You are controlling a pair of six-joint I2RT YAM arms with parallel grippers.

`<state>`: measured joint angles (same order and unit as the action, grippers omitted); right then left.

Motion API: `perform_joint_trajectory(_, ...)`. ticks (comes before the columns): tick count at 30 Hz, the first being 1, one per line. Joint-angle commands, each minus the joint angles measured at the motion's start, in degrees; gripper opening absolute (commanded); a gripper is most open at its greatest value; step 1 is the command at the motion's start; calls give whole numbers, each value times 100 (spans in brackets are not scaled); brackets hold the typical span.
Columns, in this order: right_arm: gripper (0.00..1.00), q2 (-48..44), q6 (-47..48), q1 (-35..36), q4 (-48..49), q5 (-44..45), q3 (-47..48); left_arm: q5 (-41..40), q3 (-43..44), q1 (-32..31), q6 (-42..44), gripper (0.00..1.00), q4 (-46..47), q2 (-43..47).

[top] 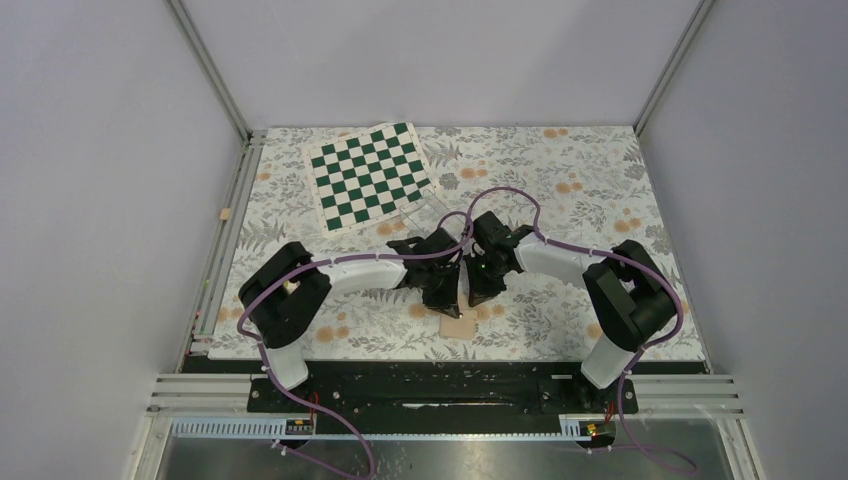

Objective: Put the credit cards into the card holder
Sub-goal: Close the card holder at the center of the board.

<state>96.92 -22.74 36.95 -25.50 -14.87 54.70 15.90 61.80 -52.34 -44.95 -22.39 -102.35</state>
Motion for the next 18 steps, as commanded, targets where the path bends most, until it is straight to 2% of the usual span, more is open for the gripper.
perform_joint_trajectory(1, 0, 238, 100, 27, -40, 58, -35, 334, -70, -66, -67, 0, 295, 113)
perform_joint_trajectory(18, 0, 178, 13, 29, 157, -210, -115, 542, -70, -71, -189, 0, 685, 153)
